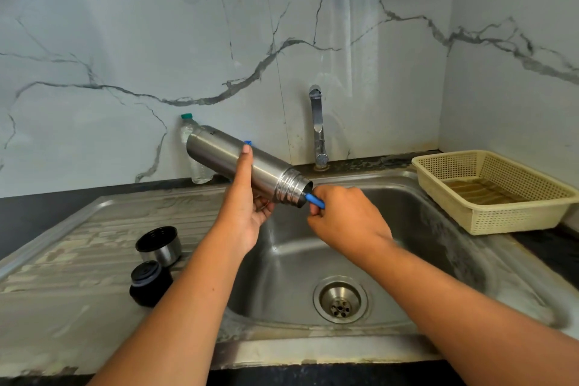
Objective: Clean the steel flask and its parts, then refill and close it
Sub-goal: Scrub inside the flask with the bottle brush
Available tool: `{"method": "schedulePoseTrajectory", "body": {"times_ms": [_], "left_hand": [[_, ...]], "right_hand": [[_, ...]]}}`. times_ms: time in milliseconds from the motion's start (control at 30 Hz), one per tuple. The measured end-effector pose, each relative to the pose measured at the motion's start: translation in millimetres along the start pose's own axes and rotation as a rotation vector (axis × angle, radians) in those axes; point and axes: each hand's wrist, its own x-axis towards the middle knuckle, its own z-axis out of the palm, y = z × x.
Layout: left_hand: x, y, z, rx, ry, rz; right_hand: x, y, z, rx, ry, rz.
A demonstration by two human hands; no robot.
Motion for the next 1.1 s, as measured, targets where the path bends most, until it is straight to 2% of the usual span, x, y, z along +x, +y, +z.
{"method": "schedulePoseTrajectory", "body": {"times_ms": [200, 300, 400, 567, 667, 800, 1000, 1100], "left_hand": [[-0.1, -3.3, 5.6, 0.000, 0.033, 0.000], [3.3, -6.0, 6.9, -0.076, 0.061, -0.005], [4.7, -6.6, 7.3, -0.193, 0.057, -0.057], [1.4, -1.0, 7.8, -0.367, -0.072, -0.086], [1.9, 6.5, 0.7, -0.416, 0.007, -0.032], [10.6, 25.3, -18.3, -0.514, 0.033, 0.044], [3.2, -0.4, -0.3, -0.310, -0.035, 0.021], [9.8, 14.6, -9.3, -0.421, -0.023, 0.076]], "right_hand": [[1.7, 7.5, 0.5, -0.121, 0.095, 0.031], [2.9, 9.6, 1.4, -0.137, 0.097, 0.017], [4.8, 10.2, 2.9, -0.155, 0.069, 0.003], [2.5, 3.3, 6.4, -0.124, -0.070, -0.049], [-2.5, -4.3, 5.1, -0.082, -0.161, -0.150], [-3.1, -4.5, -6.0, -0.080, -0.178, -0.216], [-8.8, -20.1, 6.2, 0.087, -0.184, -0.145], [-9.3, -6.5, -8.2, 0.094, -0.216, -0.154]]}}
